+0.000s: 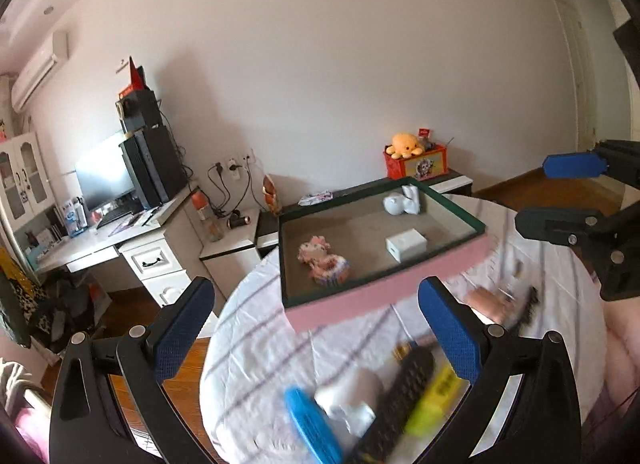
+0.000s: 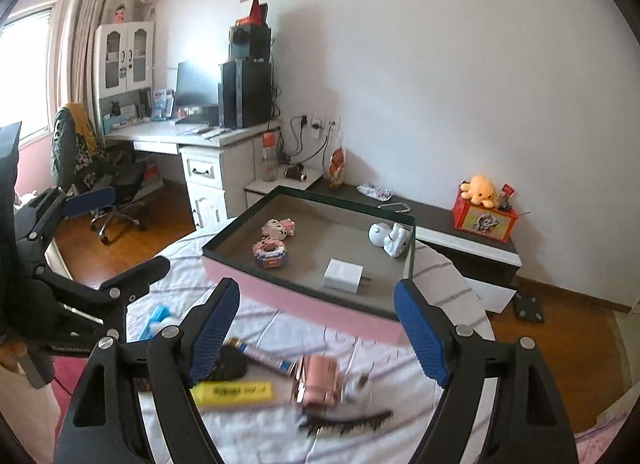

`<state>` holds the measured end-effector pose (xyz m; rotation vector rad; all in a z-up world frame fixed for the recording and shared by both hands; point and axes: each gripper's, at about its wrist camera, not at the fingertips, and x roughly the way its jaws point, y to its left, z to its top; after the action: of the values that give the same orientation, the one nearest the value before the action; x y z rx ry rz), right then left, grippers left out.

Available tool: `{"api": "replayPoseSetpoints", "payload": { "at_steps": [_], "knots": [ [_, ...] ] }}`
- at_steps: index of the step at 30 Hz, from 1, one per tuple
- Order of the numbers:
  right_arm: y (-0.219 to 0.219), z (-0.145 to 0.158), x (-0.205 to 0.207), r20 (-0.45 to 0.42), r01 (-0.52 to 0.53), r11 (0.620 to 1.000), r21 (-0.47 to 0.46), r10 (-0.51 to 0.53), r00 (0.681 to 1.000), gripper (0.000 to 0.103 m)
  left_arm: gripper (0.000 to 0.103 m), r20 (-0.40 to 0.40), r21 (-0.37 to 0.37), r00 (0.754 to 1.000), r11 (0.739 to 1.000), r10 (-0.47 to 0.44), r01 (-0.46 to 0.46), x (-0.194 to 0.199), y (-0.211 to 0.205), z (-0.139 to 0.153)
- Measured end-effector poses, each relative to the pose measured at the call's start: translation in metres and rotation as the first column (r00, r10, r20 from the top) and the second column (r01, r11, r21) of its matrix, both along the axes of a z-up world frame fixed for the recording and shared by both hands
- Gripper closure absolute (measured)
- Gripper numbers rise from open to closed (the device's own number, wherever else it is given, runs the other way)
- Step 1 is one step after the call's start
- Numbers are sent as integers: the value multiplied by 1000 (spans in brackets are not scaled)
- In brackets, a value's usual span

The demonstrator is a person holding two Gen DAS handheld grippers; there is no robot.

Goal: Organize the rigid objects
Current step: 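Withdraw both tools from the box toward the remaining items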

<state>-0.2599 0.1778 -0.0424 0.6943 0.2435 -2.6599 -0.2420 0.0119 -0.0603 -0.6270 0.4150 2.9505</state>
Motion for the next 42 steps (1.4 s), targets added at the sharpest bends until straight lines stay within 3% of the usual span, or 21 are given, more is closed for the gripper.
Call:
{"api": "replayPoseSetpoints", "payload": {
  "at_steps": [6,10,12,17,22,31,37,42],
  "knots": [
    [11,-17,53,-87,52,998,-19,-53,995,20,0,-21,50,1000,999,7,-5,57,-2,-19],
    [17,-30,82,-145,114,993,-38,-118,982,16,0,-81,136,987,982,139,-127,90,-15,-29],
    [20,-41,90,-148,151,988,-43,-156,977,15,0,-64,173,983,972,170,-157,98,-21,-40],
    [31,-75,94,-81,235,971,-51,-239,968,13,0,76,197,991,972,111,-125,86,-21,-74],
    [47,-107,87,27,263,959,-107,-262,965,13,0,149,191,984,974,94,-122,73,-16,-96],
    [49,-130,75,88,277,957,-88,-270,959,13,0,187,192,975,969,118,-154,62,-25,-109],
    [49,-136,68,112,276,958,-82,-267,957,13,0,205,243,969,952,135,-184,55,-46,-108],
    [46,-131,57,111,272,960,-73,-263,958,13,0,201,205,970,962,139,-180,35,-51,-103]
  ]
}}
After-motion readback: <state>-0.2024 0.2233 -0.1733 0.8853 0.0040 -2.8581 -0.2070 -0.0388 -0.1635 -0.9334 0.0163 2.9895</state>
